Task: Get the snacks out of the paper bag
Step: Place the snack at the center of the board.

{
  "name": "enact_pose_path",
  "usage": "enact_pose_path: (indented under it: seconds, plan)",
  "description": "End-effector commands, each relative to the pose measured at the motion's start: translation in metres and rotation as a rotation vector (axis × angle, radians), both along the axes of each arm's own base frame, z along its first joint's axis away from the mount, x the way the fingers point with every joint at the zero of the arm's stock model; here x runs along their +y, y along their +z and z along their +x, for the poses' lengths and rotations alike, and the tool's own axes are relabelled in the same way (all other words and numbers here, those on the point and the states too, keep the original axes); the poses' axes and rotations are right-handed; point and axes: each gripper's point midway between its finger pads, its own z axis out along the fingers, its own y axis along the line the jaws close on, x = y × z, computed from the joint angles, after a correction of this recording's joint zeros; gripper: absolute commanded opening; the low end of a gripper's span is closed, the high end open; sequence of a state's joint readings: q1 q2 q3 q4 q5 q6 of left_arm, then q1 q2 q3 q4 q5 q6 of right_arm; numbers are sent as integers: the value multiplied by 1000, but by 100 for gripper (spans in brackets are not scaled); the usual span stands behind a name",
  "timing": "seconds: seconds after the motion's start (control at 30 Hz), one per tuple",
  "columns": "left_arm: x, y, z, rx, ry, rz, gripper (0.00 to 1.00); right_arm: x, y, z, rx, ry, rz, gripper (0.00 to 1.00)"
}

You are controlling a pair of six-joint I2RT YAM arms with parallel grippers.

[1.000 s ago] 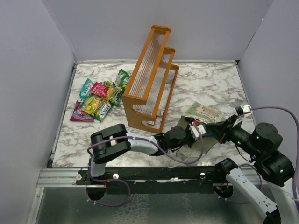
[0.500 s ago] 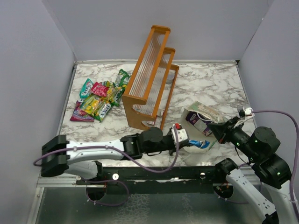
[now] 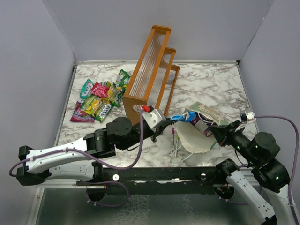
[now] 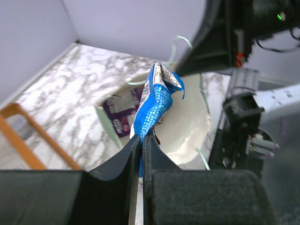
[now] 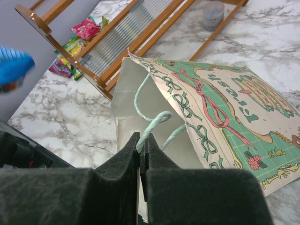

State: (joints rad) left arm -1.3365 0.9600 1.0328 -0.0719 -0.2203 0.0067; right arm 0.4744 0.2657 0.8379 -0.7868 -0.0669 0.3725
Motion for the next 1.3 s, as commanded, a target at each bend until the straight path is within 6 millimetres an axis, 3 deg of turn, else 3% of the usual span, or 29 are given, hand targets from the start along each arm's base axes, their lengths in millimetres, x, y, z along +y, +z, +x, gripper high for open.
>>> enact_pose_path:
  seconds: [0.0,0.2,0.3,0.37,0.43,0.5,0.57,0.67,0.83,0.97,1.13,1.27]
  plan:
    - [34,22,52,-77,344,3,0,-3,10,0,-58,-22,46,2]
    - [89,90,116,-317,776,-44,0,-6,11,-4,-73,-28,59,2]
    - [131,118,148,-423,956,-136,0,-9,12,-5,-85,-41,74,2]
    - [159,128,168,-456,1056,-182,0,-11,14,-7,-95,-47,82,2]
    - [193,122,190,-414,1166,-216,0,-12,15,-9,-108,-47,89,2]
    - [230,106,212,-346,1281,-244,0,-13,16,-10,-113,-50,94,2]
    - [255,80,234,-256,1331,-246,0,-13,16,-10,-111,-52,95,2]
    - [277,34,263,-151,1354,-176,0,-11,14,-8,-98,-50,87,2]
    - [304,-41,294,-41,1413,-26,0,-10,10,-5,-77,-53,76,2]
    - [304,-81,315,43,1405,80,0,-13,12,-6,-89,-63,88,2]
    - [287,-140,338,206,1321,154,0,-12,12,-6,-88,-56,86,2]
    - [288,-166,347,325,1306,137,0,-9,11,-6,-84,-45,80,2]
